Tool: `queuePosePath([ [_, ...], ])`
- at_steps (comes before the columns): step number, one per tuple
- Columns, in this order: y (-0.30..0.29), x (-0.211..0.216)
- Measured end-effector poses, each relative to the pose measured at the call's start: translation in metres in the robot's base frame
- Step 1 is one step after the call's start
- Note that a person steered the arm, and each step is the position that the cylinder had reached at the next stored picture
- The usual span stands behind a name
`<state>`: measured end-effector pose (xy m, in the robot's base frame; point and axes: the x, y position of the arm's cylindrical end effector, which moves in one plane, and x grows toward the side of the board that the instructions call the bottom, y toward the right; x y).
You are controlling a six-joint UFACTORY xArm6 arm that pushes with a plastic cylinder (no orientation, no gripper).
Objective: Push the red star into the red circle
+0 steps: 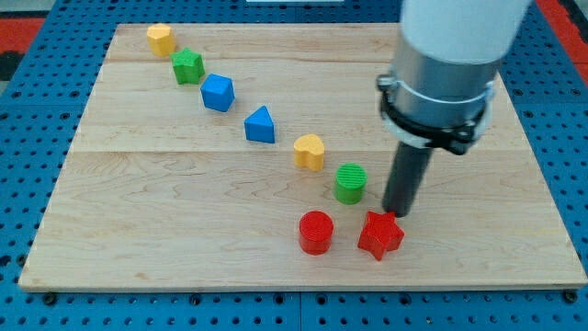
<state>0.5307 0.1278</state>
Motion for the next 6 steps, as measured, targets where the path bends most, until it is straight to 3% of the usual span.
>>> queuePosePath([
  [1, 0.05, 0.002],
  [2, 0.049, 0.028],
  [6, -0.056, 0.034],
])
